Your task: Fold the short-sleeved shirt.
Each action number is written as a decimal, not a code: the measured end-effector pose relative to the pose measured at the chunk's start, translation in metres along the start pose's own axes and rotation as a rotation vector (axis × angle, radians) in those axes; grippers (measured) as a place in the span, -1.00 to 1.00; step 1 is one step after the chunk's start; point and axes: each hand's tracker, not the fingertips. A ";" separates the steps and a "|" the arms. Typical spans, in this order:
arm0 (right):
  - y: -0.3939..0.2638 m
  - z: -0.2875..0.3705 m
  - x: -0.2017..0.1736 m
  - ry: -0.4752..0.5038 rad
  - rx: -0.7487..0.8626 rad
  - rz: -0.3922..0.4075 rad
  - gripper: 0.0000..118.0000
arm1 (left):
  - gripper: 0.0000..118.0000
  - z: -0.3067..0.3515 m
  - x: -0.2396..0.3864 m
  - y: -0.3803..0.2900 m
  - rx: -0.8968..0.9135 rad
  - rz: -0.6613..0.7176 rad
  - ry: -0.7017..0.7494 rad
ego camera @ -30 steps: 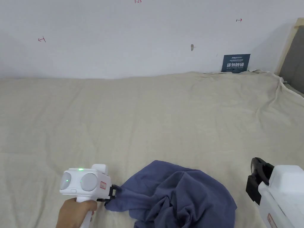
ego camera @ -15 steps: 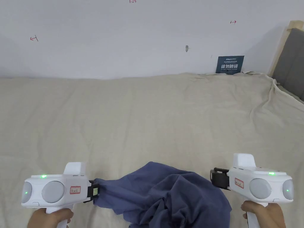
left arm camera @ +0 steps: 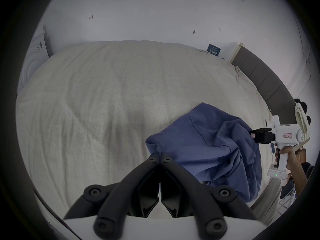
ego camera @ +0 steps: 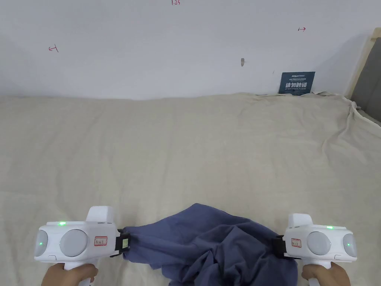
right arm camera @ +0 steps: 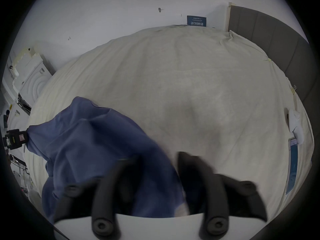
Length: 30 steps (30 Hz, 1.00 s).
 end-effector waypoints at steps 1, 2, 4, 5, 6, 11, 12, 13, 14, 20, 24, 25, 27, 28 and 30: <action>0.000 0.000 -0.003 0.018 -0.007 0.017 -0.93 | -1.00 0.001 0.000 0.000 0.002 0.000 0.001; -0.001 0.003 -0.007 0.009 0.002 0.039 -0.94 | -1.00 0.001 0.001 -0.001 0.003 0.000 0.000; 0.000 0.012 -0.013 -0.003 0.018 0.060 -0.95 | -1.00 0.003 0.001 -0.002 0.006 0.002 -0.001; 0.000 0.018 -0.013 0.005 0.037 0.058 -0.95 | -1.00 0.004 0.001 -0.002 0.010 0.004 -0.003; 0.001 0.024 -0.012 0.013 0.056 0.051 -0.96 | -1.00 0.006 0.001 -0.003 0.013 0.006 -0.005; 0.013 0.070 -0.011 0.046 0.162 0.040 -0.97 | -1.00 0.017 0.000 -0.002 0.052 0.028 -0.019; 0.017 0.080 -0.011 0.057 0.194 0.035 -0.97 | -1.00 0.020 0.000 -0.001 0.066 0.032 -0.023; 0.022 0.092 -0.012 0.069 0.219 0.030 -0.97 | -1.00 0.025 0.000 0.001 0.084 0.035 -0.026; 0.027 0.104 -0.013 0.083 0.249 0.028 -0.97 | -1.00 0.031 0.000 0.004 0.100 0.037 -0.025; 0.074 0.171 -0.026 0.083 0.427 0.069 -0.97 | -1.00 0.067 -0.005 0.046 0.216 0.060 -0.010; 0.110 0.210 -0.036 0.067 0.510 0.112 -0.97 | -1.00 0.100 -0.010 0.087 0.302 0.047 0.016; 0.119 0.218 -0.039 0.064 0.529 0.124 -0.97 | -1.00 0.109 -0.011 0.098 0.327 0.050 0.021; 0.137 0.233 -0.045 0.057 0.563 0.144 -0.97 | -1.00 0.127 -0.010 0.118 0.361 0.053 0.026; 0.146 0.240 -0.048 0.053 0.581 0.155 -0.97 | -1.00 0.135 -0.010 0.129 0.378 0.051 0.029; 0.164 0.253 -0.055 0.051 0.607 0.175 -0.97 | -1.00 0.149 -0.009 0.150 0.413 0.034 0.051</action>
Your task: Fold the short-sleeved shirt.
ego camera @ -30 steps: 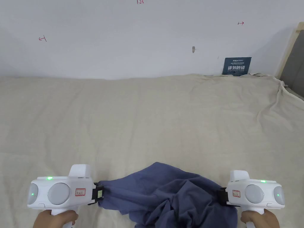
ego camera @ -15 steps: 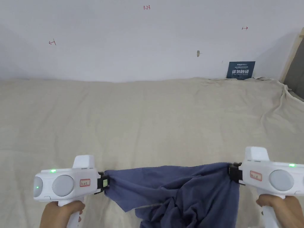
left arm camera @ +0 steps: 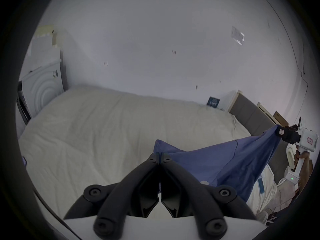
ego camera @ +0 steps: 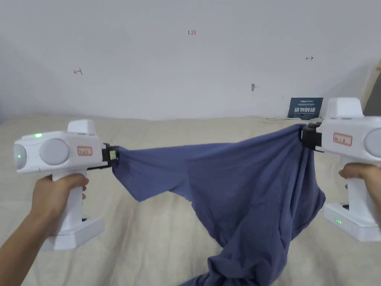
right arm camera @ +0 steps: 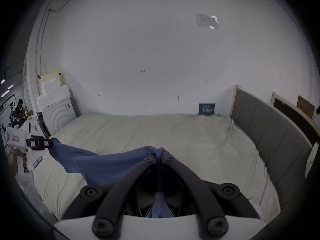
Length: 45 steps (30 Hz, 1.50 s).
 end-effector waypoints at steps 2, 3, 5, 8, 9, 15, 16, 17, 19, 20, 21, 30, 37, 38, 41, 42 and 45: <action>0.024 -0.003 -0.001 -0.008 0.028 0.016 -0.97 | -1.00 0.006 0.005 0.027 0.044 -0.025 0.025; 0.036 -0.004 -0.003 -0.010 0.043 0.030 -0.97 | -1.00 0.007 0.006 0.040 0.058 -0.032 0.033; 0.064 -0.005 -0.008 -0.014 0.073 0.055 -0.97 | -1.00 0.012 0.010 0.072 0.102 -0.041 0.052; 0.102 -0.007 -0.011 -0.011 0.124 0.078 -0.97 | -1.00 0.024 0.017 0.116 0.184 -0.058 0.079; 0.113 -0.006 -0.013 -0.014 0.140 0.082 -0.97 | -1.00 0.023 0.015 0.129 0.198 -0.068 0.086; 0.169 -0.005 -0.018 -0.026 0.218 0.130 -0.96 | -1.00 0.038 0.023 0.189 0.280 -0.102 0.142; 0.175 -0.005 -0.020 -0.031 0.230 0.145 -0.96 | -1.00 0.039 0.025 0.196 0.292 -0.100 0.149; 0.178 -0.005 -0.024 -0.039 0.239 0.154 -0.97 | -1.00 0.039 0.025 0.199 0.299 -0.102 0.150; 0.176 -0.008 -0.024 -0.033 0.241 0.155 -0.96 | -1.00 0.037 0.026 0.199 0.306 -0.097 0.149; 0.172 -0.011 -0.024 -0.027 0.235 0.156 -0.96 | -1.00 0.033 0.026 0.196 0.303 -0.099 0.150; 0.168 -0.015 -0.024 -0.024 0.227 0.160 -0.96 | -1.00 0.032 0.028 0.189 0.296 -0.103 0.156; 0.073 -0.074 -0.014 0.001 0.090 0.119 -0.96 | -1.00 -0.029 0.007 0.117 0.151 -0.097 0.176; -0.008 -0.095 -0.018 0.027 -0.046 0.084 -0.96 | -1.00 -0.054 -0.012 0.047 0.038 -0.110 0.185; -0.018 -0.093 -0.020 0.032 -0.054 0.079 -0.96 | -1.00 -0.055 -0.015 0.037 0.023 -0.111 0.183; -0.050 -0.091 -0.022 0.059 -0.092 0.050 -0.96 | -1.00 -0.056 -0.027 0.004 -0.017 -0.096 0.183; -0.059 -0.086 -0.025 0.062 -0.103 0.044 -0.96 | -1.00 -0.056 -0.031 -0.007 -0.027 -0.091 0.185; -0.091 -0.079 -0.032 0.083 -0.138 0.028 -0.96 | -1.00 -0.054 -0.043 -0.043 -0.077 -0.057 0.182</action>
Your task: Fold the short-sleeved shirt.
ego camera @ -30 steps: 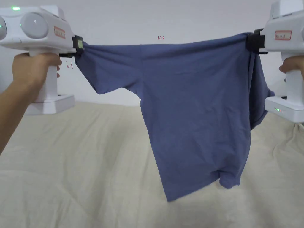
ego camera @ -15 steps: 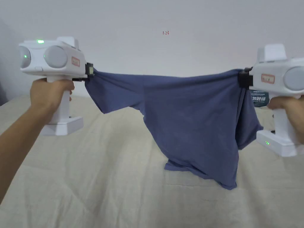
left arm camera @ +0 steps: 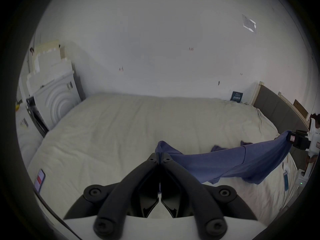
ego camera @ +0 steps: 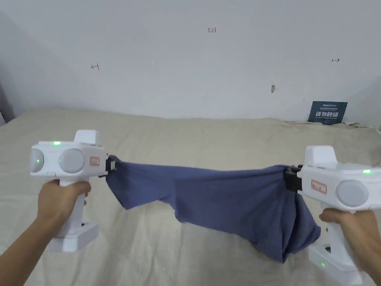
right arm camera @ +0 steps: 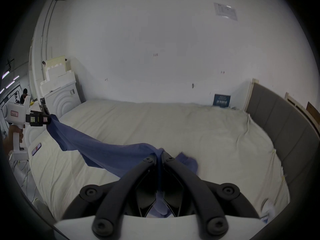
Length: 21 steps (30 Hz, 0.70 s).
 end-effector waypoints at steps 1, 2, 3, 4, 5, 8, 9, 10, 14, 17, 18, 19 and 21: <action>-0.012 -0.003 0.000 0.006 -0.010 -0.004 -0.96 | -1.00 -0.001 -0.003 -0.014 -0.017 0.013 0.004; -0.022 -0.004 -0.003 0.015 -0.035 -0.003 -0.96 | -1.00 -0.002 -0.007 -0.027 -0.032 0.022 0.000; -0.032 -0.003 -0.006 0.021 -0.047 -0.004 -0.96 | -1.00 -0.002 -0.009 -0.039 -0.058 0.025 -0.002; -0.042 -0.002 -0.008 0.023 -0.062 -0.007 -0.96 | -1.00 -0.002 -0.012 -0.052 -0.080 0.029 -0.005; -0.055 -0.003 -0.011 0.023 -0.080 -0.009 -0.96 | -1.00 -0.002 -0.014 -0.066 -0.106 0.024 -0.005; -0.088 0.001 -0.019 0.033 -0.134 -0.015 -0.96 | -1.00 0.001 -0.020 -0.103 -0.148 0.030 0.004; -0.100 0.004 -0.023 0.036 -0.149 -0.025 -0.96 | -1.00 0.004 -0.024 -0.115 -0.162 0.040 0.003; -0.110 0.007 -0.025 0.040 -0.160 -0.036 -0.96 | -1.00 0.007 -0.027 -0.125 -0.175 0.048 0.002; -0.154 0.028 -0.036 0.055 -0.195 -0.076 -0.97 | -1.00 0.013 -0.045 -0.165 -0.221 0.055 0.008; -0.182 0.044 -0.048 0.073 -0.235 -0.096 -0.96 | -1.00 0.024 -0.053 -0.190 -0.252 0.062 0.007; -0.191 0.048 -0.051 0.076 -0.247 -0.103 -0.96 | -1.00 0.027 -0.056 -0.197 -0.259 0.062 0.007; -0.201 0.053 -0.055 0.078 -0.258 -0.106 -0.97 | -1.00 0.032 -0.057 -0.205 -0.268 0.057 0.008; -0.222 0.063 -0.064 0.082 -0.284 -0.108 -0.97 | -1.00 0.041 -0.060 -0.219 -0.286 0.044 0.018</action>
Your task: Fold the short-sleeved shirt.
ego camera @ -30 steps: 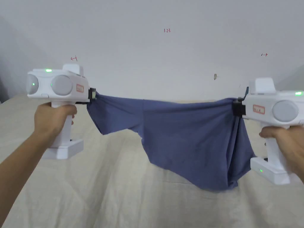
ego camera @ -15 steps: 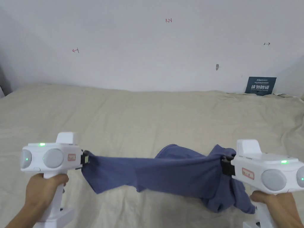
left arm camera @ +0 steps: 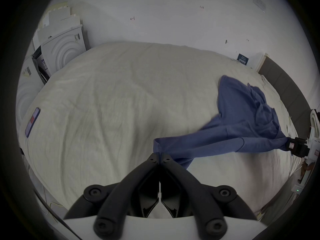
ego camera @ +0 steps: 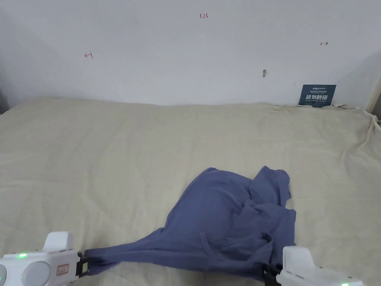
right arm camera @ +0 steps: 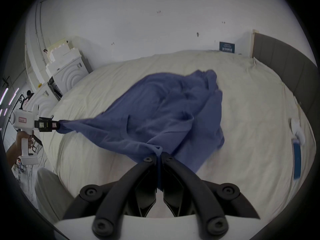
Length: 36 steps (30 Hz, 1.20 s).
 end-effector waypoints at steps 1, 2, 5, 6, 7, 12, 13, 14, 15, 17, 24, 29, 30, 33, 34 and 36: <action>-0.008 0.001 -0.002 0.002 -0.013 -0.004 -0.96 | -1.00 0.001 -0.002 -0.005 -0.006 -0.004 0.004; -0.017 0.001 -0.004 0.010 -0.026 -0.013 -0.96 | -1.00 0.001 -0.006 -0.012 -0.017 -0.009 0.010; -0.040 0.005 -0.011 0.022 -0.053 -0.038 -0.96 | -1.00 0.004 -0.018 -0.028 -0.037 -0.005 0.024; -0.046 0.006 -0.013 0.022 -0.060 -0.044 -0.96 | -1.00 0.005 -0.021 -0.032 -0.044 0.002 0.026; -0.052 0.006 -0.015 0.025 -0.070 -0.049 -0.97 | -1.00 0.010 -0.022 -0.038 -0.051 0.010 0.029; -0.073 0.014 -0.025 0.041 -0.096 -0.072 -0.96 | -1.00 0.012 -0.030 -0.060 -0.087 -0.003 0.055; -0.076 0.014 -0.028 0.042 -0.103 -0.069 -0.96 | -1.00 0.011 -0.032 -0.063 -0.095 -0.003 0.059; -0.078 0.013 -0.029 0.039 -0.108 -0.065 -0.96 | -1.00 0.009 -0.032 -0.066 -0.105 -0.001 0.061; -0.080 0.012 -0.031 0.036 -0.111 -0.058 -0.96 | -1.00 0.008 -0.032 -0.069 -0.111 0.000 0.064; -0.082 0.007 -0.031 0.022 -0.122 -0.060 -0.96 | -1.00 0.001 -0.030 -0.072 -0.127 -0.002 0.069; -0.080 0.000 -0.034 -0.014 -0.161 -0.055 -0.95 | -1.00 -0.006 -0.015 -0.074 -0.161 -0.028 0.114; -0.066 0.016 -0.033 0.003 -0.132 -0.112 -0.90 | -0.79 0.009 -0.001 -0.067 -0.123 -0.029 0.127; -0.062 0.022 -0.033 -0.002 -0.113 -0.119 -0.84 | -0.63 0.014 0.004 -0.064 -0.109 -0.031 0.117; -0.047 0.038 -0.030 -0.031 -0.023 -0.106 -0.13 | 0.50 0.030 0.018 -0.055 -0.053 -0.030 0.104; -0.040 0.046 -0.029 -0.040 0.016 -0.108 0.17 | 0.82 0.037 0.022 -0.051 -0.008 -0.031 0.099; -0.025 0.061 -0.027 -0.062 0.081 -0.111 0.40 | 0.93 0.051 0.032 -0.042 0.062 -0.041 0.087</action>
